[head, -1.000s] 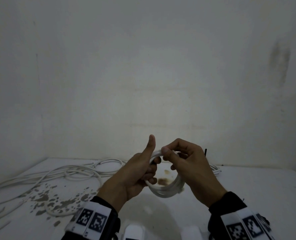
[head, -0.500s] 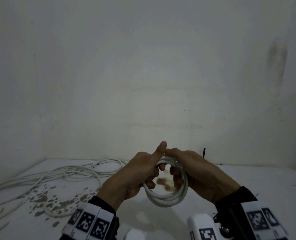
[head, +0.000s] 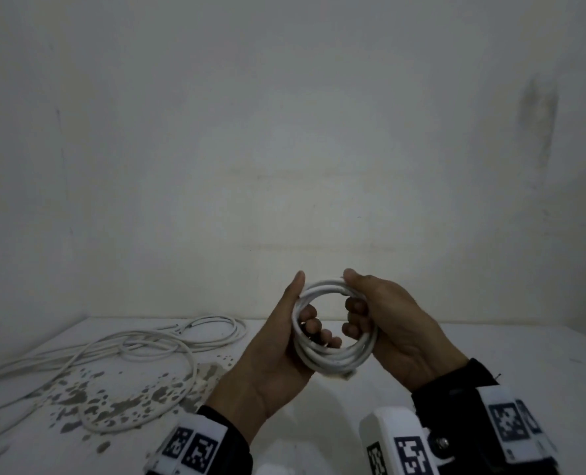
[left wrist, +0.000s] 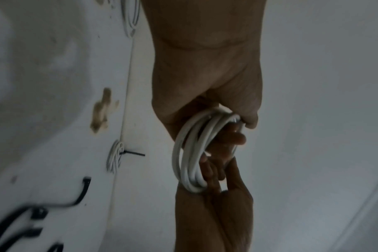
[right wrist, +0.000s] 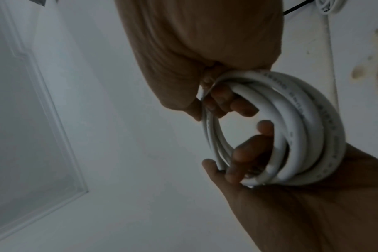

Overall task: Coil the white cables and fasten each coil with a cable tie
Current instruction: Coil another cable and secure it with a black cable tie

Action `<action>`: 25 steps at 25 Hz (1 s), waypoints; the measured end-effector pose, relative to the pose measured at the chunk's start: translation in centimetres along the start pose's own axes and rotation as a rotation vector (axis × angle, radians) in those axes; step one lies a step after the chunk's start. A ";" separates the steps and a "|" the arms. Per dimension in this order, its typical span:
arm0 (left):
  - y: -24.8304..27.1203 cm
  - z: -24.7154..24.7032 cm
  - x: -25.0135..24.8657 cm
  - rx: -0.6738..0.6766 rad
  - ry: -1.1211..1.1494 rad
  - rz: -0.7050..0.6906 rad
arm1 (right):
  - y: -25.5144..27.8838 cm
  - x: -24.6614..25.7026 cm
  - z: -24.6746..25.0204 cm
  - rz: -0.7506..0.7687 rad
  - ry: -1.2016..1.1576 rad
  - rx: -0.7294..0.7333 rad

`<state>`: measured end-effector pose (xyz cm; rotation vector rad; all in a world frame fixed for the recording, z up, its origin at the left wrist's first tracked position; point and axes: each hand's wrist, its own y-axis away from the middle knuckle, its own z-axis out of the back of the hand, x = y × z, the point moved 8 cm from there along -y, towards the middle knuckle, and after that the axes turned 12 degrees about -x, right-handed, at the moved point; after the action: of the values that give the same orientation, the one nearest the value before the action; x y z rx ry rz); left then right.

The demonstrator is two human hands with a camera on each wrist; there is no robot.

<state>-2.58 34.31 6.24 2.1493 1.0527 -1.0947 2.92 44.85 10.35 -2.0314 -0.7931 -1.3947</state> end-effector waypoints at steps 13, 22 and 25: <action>0.6 -1.3 -0.2 0.146 -0.009 0.009 | 0.5 0.6 0.1 -0.003 -0.030 -0.018; -0.3 -0.1 -1.4 0.173 0.028 0.028 | 0.7 -0.3 -0.8 -0.048 0.034 0.181; -0.2 1.1 -1.3 0.178 -0.134 0.099 | 1.4 0.2 -1.1 0.050 0.210 0.204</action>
<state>-3.71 33.11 6.70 2.2030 0.8066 -1.3074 3.29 43.15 10.76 -1.7079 -0.7544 -1.4100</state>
